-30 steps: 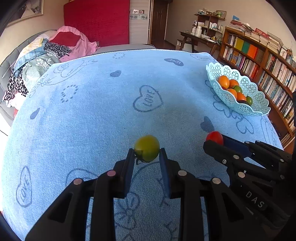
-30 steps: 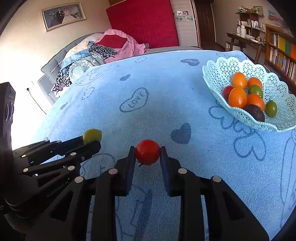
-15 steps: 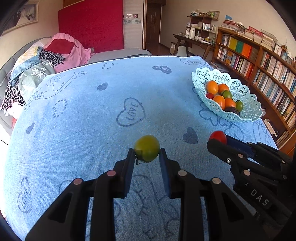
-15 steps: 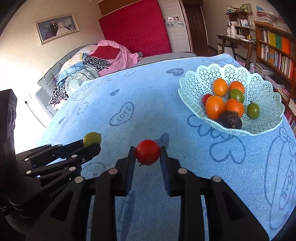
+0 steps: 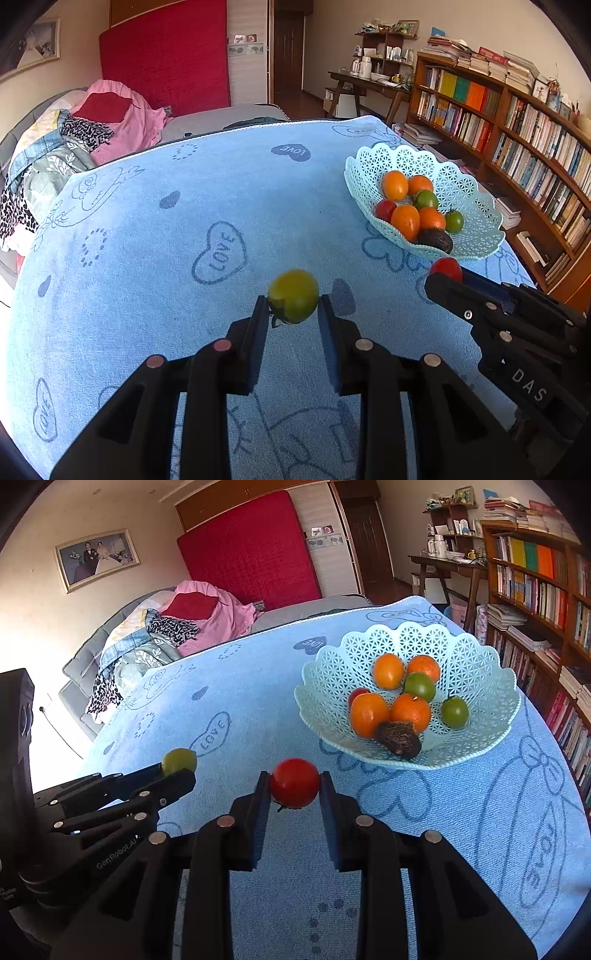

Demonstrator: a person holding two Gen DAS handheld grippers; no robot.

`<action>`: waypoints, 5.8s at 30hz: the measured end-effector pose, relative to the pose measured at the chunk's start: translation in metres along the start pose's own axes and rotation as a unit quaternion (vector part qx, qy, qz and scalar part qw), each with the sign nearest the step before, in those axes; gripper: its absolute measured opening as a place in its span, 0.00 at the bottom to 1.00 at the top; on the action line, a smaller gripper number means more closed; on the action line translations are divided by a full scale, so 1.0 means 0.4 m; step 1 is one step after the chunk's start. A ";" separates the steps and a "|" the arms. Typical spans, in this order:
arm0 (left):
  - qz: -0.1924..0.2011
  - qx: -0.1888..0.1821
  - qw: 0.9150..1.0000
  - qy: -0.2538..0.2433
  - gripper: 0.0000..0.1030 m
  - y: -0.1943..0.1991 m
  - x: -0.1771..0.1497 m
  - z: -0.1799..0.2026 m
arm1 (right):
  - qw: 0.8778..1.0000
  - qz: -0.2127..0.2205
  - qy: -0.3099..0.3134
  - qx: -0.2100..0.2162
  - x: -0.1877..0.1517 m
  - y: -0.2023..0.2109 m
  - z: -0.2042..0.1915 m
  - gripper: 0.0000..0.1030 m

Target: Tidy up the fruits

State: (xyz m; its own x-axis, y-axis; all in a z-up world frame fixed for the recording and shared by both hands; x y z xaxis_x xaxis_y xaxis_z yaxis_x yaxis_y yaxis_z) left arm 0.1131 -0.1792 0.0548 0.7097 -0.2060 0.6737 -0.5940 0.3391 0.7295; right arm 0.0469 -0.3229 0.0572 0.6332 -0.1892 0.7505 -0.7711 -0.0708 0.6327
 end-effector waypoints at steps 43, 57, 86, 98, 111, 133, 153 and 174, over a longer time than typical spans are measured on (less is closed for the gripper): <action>0.008 -0.043 0.997 -0.071 0.27 -0.137 0.141 0.243 | 0.994 0.038 -0.067 -0.079 0.064 0.038 0.267 0.27; 0.019 -0.054 0.996 -0.072 0.28 -0.142 0.158 0.251 | 0.993 0.035 -0.068 -0.086 0.068 0.020 0.278 0.27; 0.028 -0.020 0.999 -0.038 0.89 -0.114 0.136 0.185 | 0.992 0.046 -0.075 -0.091 0.043 0.055 0.267 0.66; 0.052 0.011 0.997 -0.047 0.93 -0.081 0.121 0.176 | 0.993 0.044 -0.063 -0.092 0.033 0.070 0.240 0.69; 0.079 0.035 0.995 -0.058 0.95 -0.035 0.105 0.181 | 0.993 0.045 -0.047 -0.097 0.023 0.092 0.209 0.69; 0.079 0.054 0.993 -0.068 0.95 -0.022 0.085 0.192 | 0.992 0.050 -0.038 -0.107 0.012 0.125 0.197 0.73; 0.080 0.056 0.993 -0.071 0.95 -0.019 0.084 0.196 | 0.992 0.049 -0.039 -0.108 0.010 0.131 0.198 0.73; 0.071 0.055 0.993 -0.072 0.95 -0.036 0.079 0.197 | 0.992 0.047 -0.039 -0.108 0.008 0.132 0.199 0.73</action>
State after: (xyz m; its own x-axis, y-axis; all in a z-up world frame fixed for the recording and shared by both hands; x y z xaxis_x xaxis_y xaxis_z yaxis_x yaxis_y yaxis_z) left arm 0.1145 -0.2628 0.0749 0.5599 -0.2946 0.7744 -0.7269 0.2740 0.6297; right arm 0.0026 -0.4053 0.0778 0.5449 -0.2611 0.7968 -0.7891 0.1618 0.5926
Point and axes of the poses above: each gripper's, at about its wrist camera, not at the fingertips, and y roughly against the way its jaws point, z to its right, x to its top, the point moved 2 cm from there along -y, roughly the way its jaws point, and after that the axes turned 8 degrees about y, right-handed, at the moved point
